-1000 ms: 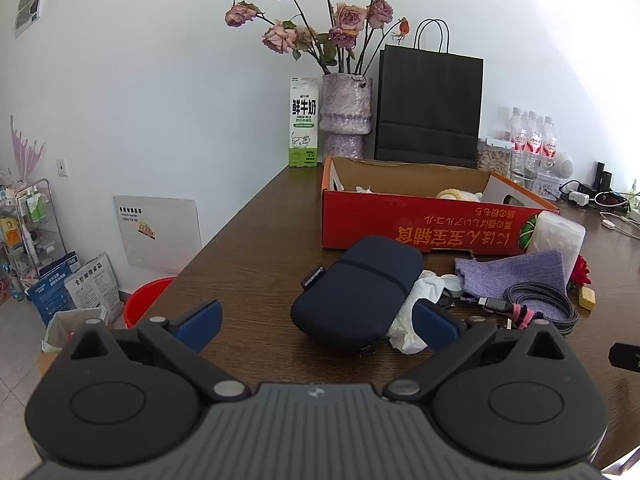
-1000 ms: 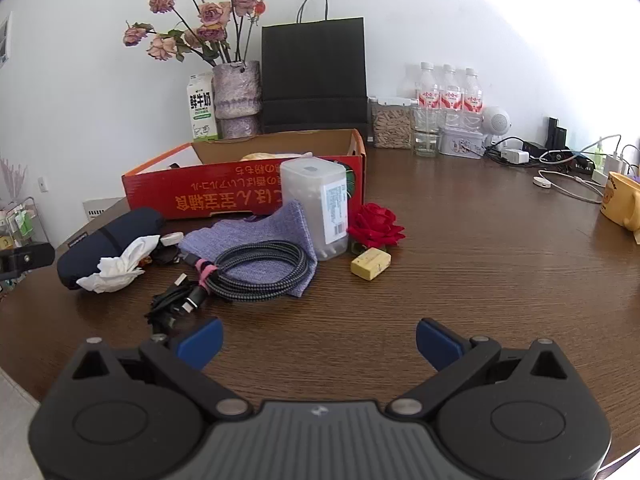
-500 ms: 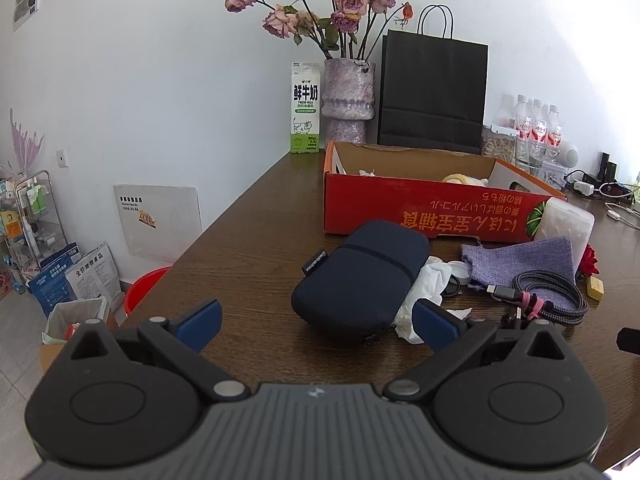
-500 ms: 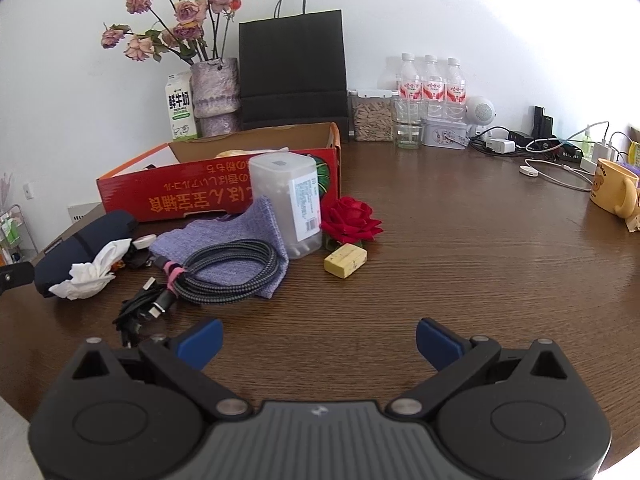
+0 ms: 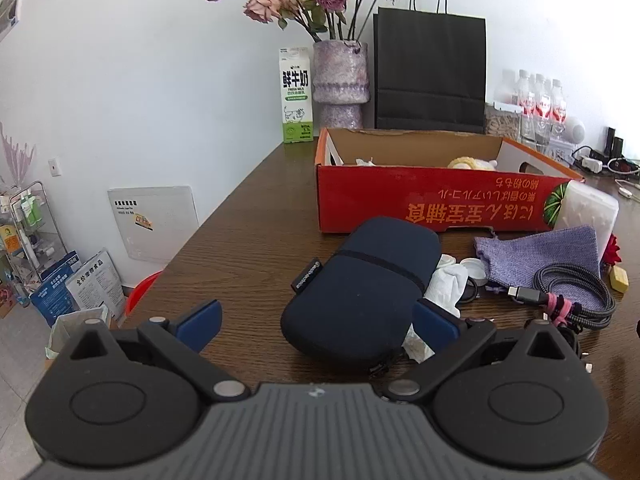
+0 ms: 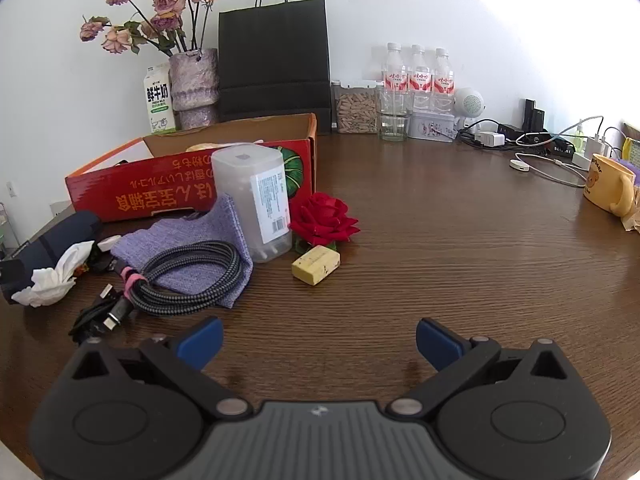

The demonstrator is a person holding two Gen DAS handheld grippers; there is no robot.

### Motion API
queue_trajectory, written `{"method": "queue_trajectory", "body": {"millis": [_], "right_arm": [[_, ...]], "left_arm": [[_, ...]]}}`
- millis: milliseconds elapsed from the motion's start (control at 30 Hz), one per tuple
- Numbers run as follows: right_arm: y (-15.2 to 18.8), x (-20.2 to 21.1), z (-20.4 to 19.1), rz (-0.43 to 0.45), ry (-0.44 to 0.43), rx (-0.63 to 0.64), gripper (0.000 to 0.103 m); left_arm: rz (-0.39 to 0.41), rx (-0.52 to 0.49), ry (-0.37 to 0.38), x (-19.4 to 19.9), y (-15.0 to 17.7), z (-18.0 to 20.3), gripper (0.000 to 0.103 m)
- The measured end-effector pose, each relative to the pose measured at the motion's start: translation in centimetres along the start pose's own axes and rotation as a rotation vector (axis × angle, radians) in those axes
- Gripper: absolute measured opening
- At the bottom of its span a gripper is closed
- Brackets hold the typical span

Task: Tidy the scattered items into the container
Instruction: 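Move both grippers back toward the navy pouch and soap bar, then grasp the navy pouch with left gripper while right grasps the yellow soap bar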

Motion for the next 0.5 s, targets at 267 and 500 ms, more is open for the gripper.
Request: {"method": "queue_trajectory", "body": {"millis": [267, 500], "right_arm": [[-1.0, -1.3, 0.1, -0.006, 0.01, 0.033, 0.101], [-3.1, -3.6, 0.2, -0.031, -0.005, 0.064, 0.084]], "left_arm": [[-0.007, -0.038, 0.012, -1.8, -1.0, 0.7, 0.103], [-0.011, -0.081, 0.029, -3.2, -2.2, 1.7, 0.103]]}}
Point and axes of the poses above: each gripper's, at about its wrist camera, not at the fingertips, and x roughly against the way its jaws point, z to its right, y to its underside, the point moved 7 cm from there along -x, roughly the way its jaws point
